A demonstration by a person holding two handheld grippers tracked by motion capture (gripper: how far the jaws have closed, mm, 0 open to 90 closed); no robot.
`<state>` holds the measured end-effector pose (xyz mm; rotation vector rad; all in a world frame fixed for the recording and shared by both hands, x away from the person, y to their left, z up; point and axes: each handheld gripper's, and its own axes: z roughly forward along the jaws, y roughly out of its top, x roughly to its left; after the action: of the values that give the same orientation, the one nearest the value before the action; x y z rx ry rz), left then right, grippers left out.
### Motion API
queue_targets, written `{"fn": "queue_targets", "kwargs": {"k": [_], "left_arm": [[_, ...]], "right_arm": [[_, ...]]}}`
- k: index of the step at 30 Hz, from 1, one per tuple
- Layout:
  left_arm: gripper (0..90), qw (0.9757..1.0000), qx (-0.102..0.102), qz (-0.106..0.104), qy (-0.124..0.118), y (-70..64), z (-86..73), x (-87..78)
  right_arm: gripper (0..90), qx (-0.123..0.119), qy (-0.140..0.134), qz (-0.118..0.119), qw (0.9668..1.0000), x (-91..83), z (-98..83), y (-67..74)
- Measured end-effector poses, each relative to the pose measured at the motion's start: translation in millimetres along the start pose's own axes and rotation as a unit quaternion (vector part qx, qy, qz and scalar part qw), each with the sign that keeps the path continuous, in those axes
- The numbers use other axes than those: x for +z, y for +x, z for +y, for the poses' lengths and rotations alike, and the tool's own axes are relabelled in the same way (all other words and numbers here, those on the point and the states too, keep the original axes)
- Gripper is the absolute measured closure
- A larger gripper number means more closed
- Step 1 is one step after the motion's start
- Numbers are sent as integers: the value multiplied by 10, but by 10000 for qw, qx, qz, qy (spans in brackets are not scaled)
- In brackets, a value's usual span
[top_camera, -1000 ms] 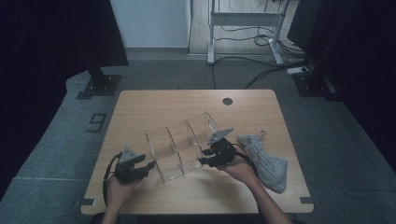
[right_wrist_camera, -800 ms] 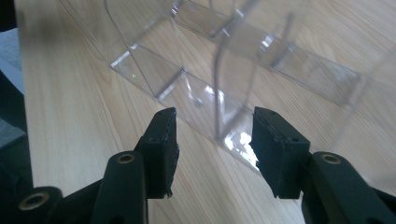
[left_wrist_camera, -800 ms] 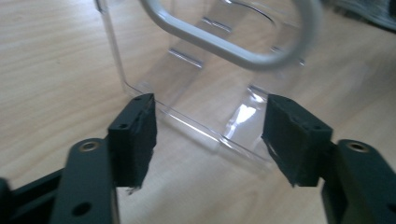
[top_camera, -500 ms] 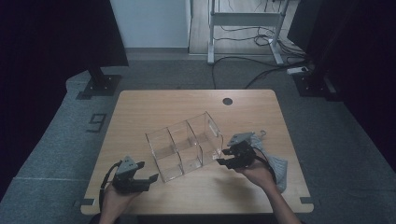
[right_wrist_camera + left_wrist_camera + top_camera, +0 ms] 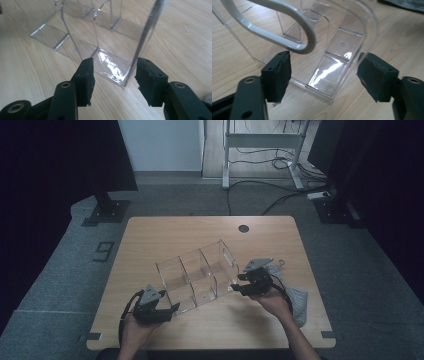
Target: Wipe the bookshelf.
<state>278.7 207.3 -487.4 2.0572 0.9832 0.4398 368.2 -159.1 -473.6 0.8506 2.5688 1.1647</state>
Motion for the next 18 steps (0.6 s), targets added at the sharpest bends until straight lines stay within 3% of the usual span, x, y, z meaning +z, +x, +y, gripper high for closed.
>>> {"fn": "queue_targets", "kwargs": {"k": [5, 18], "left_arm": [[374, 9999, -143, 54, 9, 63, -15, 2], [497, 9970, -186, 736, 153, 202, -35, 14]], "right_arm": [[477, 34, 101, 35, 9999, 26, -20, 18], [502, -75, 145, 400, 9991, 57, -4, 177]]}}
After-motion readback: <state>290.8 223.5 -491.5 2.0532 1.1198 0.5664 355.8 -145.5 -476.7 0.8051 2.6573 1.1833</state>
